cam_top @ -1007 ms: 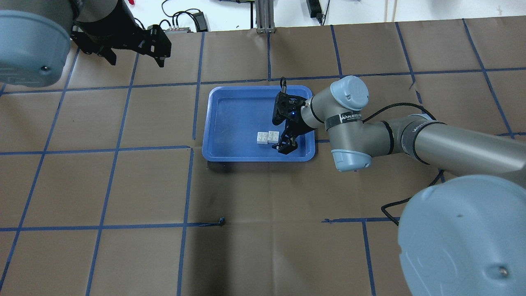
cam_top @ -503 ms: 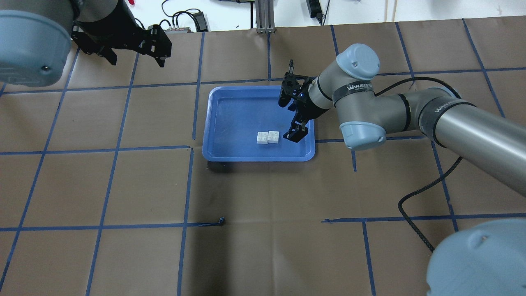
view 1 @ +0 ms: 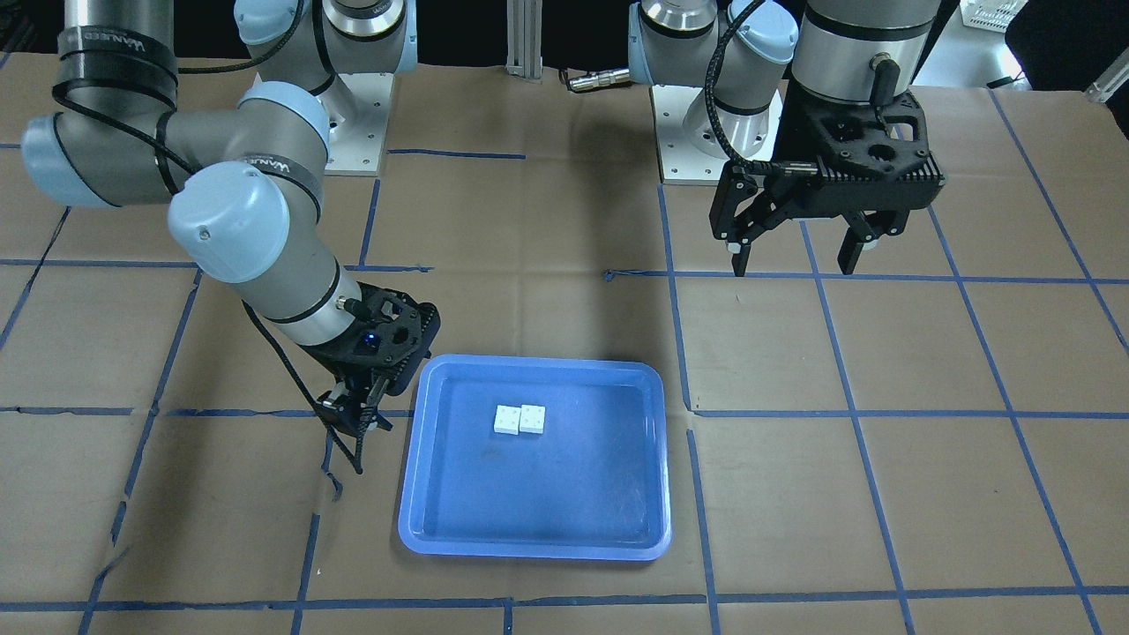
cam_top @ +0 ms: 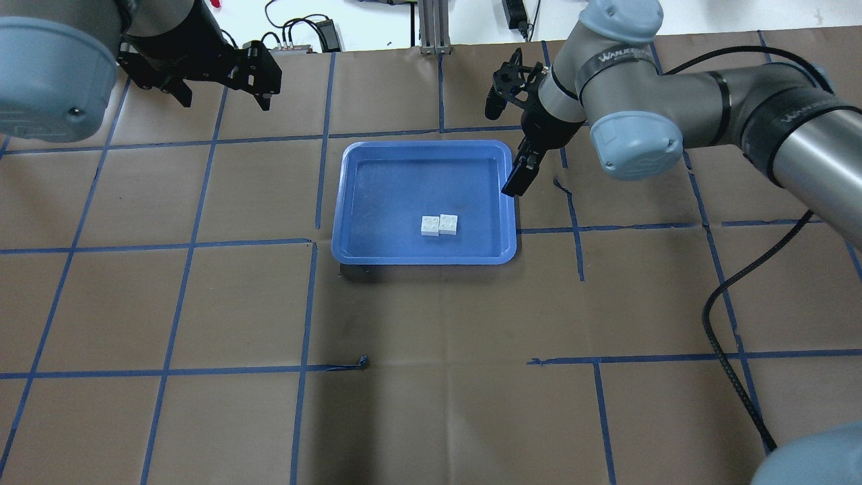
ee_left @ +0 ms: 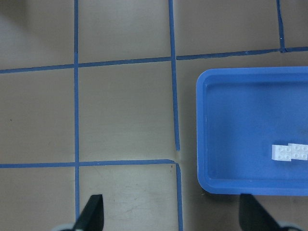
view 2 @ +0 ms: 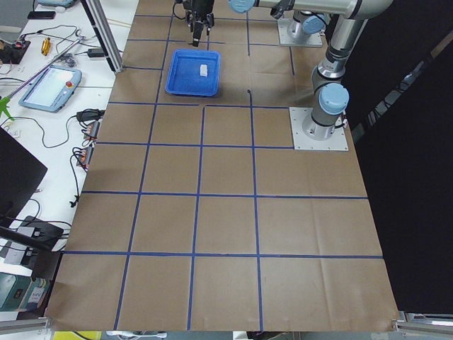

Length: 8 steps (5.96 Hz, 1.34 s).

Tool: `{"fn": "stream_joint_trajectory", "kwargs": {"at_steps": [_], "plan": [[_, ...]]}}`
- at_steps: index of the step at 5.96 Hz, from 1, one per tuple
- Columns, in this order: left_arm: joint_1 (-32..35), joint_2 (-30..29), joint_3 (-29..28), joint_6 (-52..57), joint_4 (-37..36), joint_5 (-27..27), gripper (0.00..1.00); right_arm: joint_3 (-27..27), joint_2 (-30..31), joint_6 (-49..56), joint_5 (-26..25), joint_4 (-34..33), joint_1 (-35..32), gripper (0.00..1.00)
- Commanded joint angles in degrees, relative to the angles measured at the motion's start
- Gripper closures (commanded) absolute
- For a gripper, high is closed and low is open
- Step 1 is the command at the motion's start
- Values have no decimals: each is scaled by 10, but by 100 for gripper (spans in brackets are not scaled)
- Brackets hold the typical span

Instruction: Assemble white blocks and place on blue tray

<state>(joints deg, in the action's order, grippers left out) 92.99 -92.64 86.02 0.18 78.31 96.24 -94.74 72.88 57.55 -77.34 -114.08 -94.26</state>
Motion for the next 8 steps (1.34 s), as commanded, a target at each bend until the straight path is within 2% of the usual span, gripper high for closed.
{"fn": "stream_joint_trajectory", "kwargs": {"at_steps": [1,3,4,5,8], "plan": [[0,0,0,0,0,0,1,37,44,-183,-66,104,15,0],[0,0,-1,0,0,0,1,85,87,-398,-83,251,58,0],[0,0,-1,0,0,0,1,110,109,-481,-89,279,65,0],[1,0,-1,0,0,-1,1,120,123,-582,-125,285,63,0],[1,0,-1,1,0,-12,1,124,137,-638,-117,309,40,0]]}}
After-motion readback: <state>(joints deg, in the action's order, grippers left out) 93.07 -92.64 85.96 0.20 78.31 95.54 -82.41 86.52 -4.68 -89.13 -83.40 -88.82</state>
